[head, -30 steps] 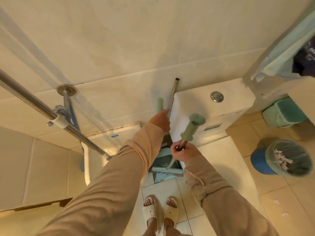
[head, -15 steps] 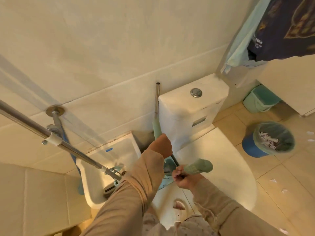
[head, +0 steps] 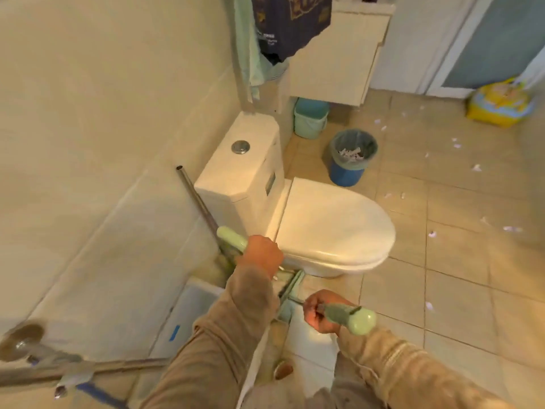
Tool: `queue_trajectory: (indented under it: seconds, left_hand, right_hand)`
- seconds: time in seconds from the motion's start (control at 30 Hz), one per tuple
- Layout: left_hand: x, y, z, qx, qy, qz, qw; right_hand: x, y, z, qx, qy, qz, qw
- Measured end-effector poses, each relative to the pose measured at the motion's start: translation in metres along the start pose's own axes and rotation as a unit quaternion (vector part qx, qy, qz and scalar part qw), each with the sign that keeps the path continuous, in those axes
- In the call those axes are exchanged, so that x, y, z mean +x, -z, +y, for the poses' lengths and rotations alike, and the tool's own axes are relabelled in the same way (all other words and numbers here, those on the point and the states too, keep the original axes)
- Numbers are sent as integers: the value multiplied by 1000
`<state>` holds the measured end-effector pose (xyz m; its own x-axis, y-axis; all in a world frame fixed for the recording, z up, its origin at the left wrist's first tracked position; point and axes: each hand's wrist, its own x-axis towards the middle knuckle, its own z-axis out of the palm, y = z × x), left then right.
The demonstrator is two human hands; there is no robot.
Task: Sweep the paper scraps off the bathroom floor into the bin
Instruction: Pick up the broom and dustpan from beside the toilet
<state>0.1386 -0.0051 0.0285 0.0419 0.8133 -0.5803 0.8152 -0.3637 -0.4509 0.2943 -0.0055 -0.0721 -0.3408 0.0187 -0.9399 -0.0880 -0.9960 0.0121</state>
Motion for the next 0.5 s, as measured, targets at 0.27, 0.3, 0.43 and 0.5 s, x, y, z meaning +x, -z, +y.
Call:
queue_trajectory:
  seconds: [0.27, 0.3, 0.43, 0.5]
  left_hand:
    - [-23, 32, 40, -17, -72, 94, 993]
    - [-25, 33, 45, -22, -72, 101, 992]
    - [-28, 48, 77, -46, -76, 114, 990]
    - [-27, 59, 97, -61, -91, 119, 987]
  right_hand:
    - [-40, 79, 54, 66, 44, 0, 997]
    - [-44, 89, 63, 65, 51, 6, 997]
    - [-51, 125, 88, 90, 71, 29, 993]
    - [-60, 141, 97, 71, 94, 69, 991]
